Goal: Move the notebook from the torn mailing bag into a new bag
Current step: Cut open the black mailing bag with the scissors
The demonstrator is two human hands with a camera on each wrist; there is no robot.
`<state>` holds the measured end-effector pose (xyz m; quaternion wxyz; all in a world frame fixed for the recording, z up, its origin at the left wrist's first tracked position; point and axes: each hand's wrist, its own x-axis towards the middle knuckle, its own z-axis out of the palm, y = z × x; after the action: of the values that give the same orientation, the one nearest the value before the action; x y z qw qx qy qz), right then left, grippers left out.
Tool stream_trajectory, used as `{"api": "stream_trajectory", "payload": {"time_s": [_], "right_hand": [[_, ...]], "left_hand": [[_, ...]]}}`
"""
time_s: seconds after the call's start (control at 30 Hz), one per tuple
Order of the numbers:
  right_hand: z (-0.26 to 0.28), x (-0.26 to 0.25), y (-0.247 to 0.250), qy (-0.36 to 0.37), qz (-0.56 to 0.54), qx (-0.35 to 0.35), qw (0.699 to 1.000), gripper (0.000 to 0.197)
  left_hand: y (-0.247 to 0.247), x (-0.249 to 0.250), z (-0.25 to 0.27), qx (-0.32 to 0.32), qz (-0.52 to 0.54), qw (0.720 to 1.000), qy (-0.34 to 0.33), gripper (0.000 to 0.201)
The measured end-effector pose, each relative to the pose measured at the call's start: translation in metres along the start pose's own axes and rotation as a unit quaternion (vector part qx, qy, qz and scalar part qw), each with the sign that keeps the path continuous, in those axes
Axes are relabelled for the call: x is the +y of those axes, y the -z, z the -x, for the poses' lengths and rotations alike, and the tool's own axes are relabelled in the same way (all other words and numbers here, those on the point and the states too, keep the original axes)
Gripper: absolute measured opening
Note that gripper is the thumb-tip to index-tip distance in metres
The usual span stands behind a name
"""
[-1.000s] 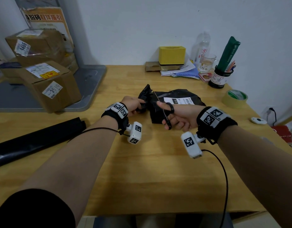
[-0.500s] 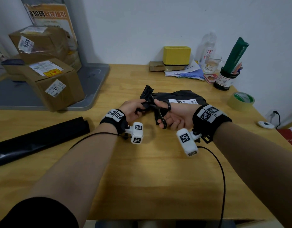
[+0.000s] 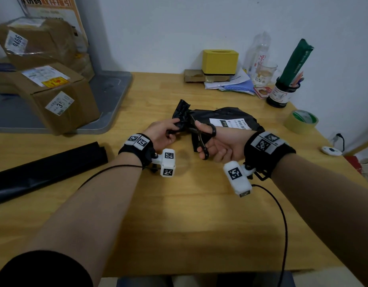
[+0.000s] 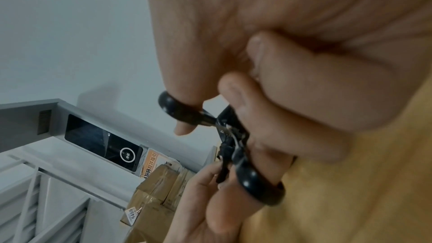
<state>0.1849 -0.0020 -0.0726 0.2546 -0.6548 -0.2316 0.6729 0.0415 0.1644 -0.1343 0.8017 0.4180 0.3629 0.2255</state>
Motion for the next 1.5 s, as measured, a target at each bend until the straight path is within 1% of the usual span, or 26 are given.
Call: {"api": "stream_trajectory", "payload": {"time_s": [0.1, 0.2, 0.3, 0.53, 0.7, 0.9, 1.03, 1.13, 1.27, 1.37, 1.5], "right_hand": [[-0.013, -0.01, -0.002, 0.01, -0.006, 0.008, 1.0, 0.076], [-0.023, -0.02, -0.002, 0.008, 0.014, 0.02, 1.0, 0.08], [-0.031, -0.028, -0.002, 0.004, 0.025, 0.04, 0.999, 0.079], [-0.055, -0.022, 0.004, 0.016, -0.011, 0.033, 0.999, 0.078], [-0.057, -0.021, 0.008, 0.038, -0.024, 0.048, 0.998, 0.075], [-0.061, -0.025, 0.02, 0.056, -0.028, 0.077, 0.995, 0.073], [-0.07, -0.028, 0.027, 0.077, -0.022, 0.094, 0.992, 0.068], [-0.073, -0.031, 0.028, 0.066, -0.014, 0.098, 0.993, 0.067], [-0.067, -0.038, 0.027, 0.054, -0.009, 0.087, 0.995, 0.074], [-0.069, -0.041, 0.027, 0.055, -0.001, 0.08, 0.995, 0.071], [-0.071, -0.039, 0.026, 0.058, -0.003, 0.092, 0.994, 0.065]], "left_hand": [[0.0, -0.001, 0.001, -0.005, -0.004, 1.0, -0.007, 0.045], [0.001, -0.003, 0.001, -0.004, -0.008, 1.0, -0.012, 0.047], [0.001, -0.003, 0.001, -0.008, -0.011, 1.0, -0.014, 0.048], [0.002, -0.003, -0.003, -0.005, -0.007, 1.0, -0.011, 0.046], [-0.005, 0.0, -0.01, 0.014, -0.023, 1.0, -0.012, 0.044], [-0.021, 0.003, -0.023, 0.028, -0.021, 0.999, -0.024, 0.047], [-0.024, 0.003, -0.033, 0.031, -0.009, 0.999, -0.028, 0.05], [-0.023, 0.003, -0.036, 0.029, -0.003, 0.999, -0.031, 0.051], [-0.023, 0.0, -0.039, 0.033, -0.02, 0.999, -0.035, 0.051], [-0.023, 0.0, -0.039, 0.037, -0.031, 0.998, -0.037, 0.053], [-0.024, 0.0, -0.037, 0.038, -0.044, 0.998, -0.039, 0.055]]}}
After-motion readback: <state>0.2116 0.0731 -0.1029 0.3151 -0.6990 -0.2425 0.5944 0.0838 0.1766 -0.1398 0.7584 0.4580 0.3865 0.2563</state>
